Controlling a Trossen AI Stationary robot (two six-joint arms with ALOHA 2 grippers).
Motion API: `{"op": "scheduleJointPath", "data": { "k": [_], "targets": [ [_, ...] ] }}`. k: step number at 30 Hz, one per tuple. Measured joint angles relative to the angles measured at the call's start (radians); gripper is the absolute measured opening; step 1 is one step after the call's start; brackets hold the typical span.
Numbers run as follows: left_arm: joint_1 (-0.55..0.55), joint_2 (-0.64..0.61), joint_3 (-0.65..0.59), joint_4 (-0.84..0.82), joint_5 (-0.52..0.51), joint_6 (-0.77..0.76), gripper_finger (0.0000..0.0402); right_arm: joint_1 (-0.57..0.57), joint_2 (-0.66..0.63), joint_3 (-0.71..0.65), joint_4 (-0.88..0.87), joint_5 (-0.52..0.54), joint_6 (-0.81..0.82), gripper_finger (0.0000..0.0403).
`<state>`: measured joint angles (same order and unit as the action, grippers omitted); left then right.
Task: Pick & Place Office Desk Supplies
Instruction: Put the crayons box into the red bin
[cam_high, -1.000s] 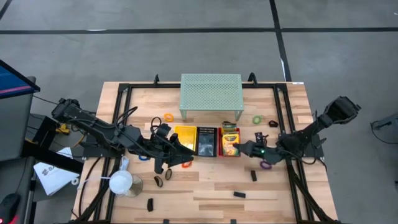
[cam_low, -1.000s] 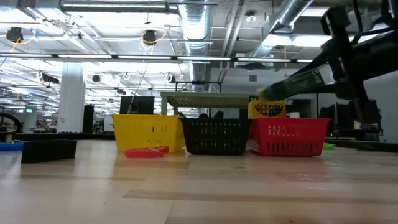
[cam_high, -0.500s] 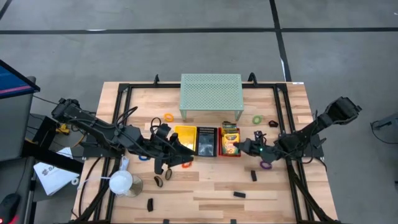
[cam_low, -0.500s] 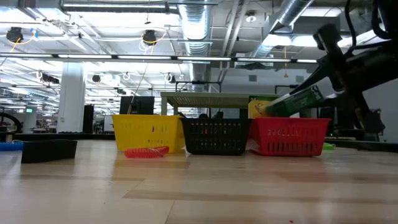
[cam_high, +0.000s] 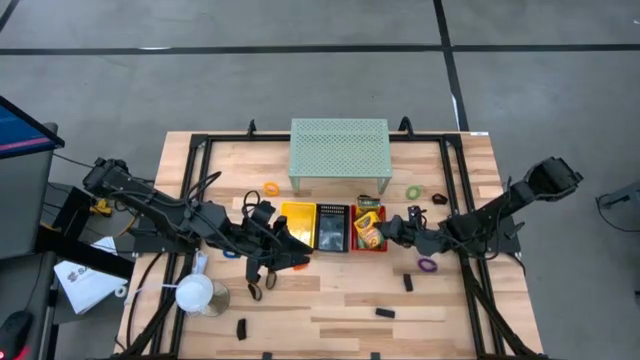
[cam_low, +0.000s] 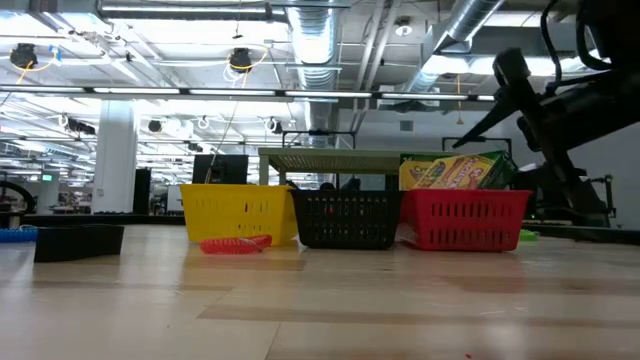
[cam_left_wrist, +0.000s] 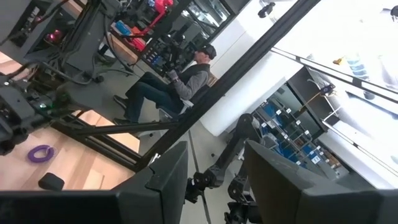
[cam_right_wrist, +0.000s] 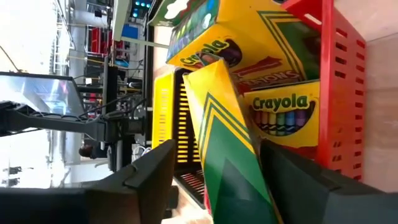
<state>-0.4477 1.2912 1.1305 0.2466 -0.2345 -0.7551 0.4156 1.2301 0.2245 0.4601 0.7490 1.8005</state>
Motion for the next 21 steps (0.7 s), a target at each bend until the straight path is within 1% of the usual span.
{"op": "scheduleJointPath", "data": {
  "k": [3, 9, 13, 16, 18, 21],
  "targets": [
    [0.000, 0.000, 0.000, 0.000, 0.001, 0.000, 0.0154, 0.000, 0.000, 0.000, 0.019, 0.009, 0.006, 0.0240],
    [0.000, 0.000, 0.000, 0.000, 0.002, 0.015, 0.0154, 0.036, 0.000, 0.008, 0.093, 0.008, -0.002, 0.0234],
    [0.000, 0.000, 0.000, 0.000, 0.002, 0.018, 0.0154, 0.070, -0.001, 0.026, 0.093, 0.007, -0.018, 0.0229],
    [0.000, 0.000, 0.000, 0.000, 0.002, 0.018, 0.0154, 0.084, -0.001, 0.026, 0.041, 0.009, -0.003, 0.0225],
    [0.000, 0.000, 0.000, 0.000, 0.002, 0.018, 0.0154, 0.093, 0.000, 0.026, 0.021, 0.026, 0.020, 0.0223],
    [0.000, 0.000, 0.000, 0.000, 0.002, 0.018, 0.0154, 0.109, -0.005, 0.026, 0.022, 0.083, 0.029, 0.0223]
  ]
}}
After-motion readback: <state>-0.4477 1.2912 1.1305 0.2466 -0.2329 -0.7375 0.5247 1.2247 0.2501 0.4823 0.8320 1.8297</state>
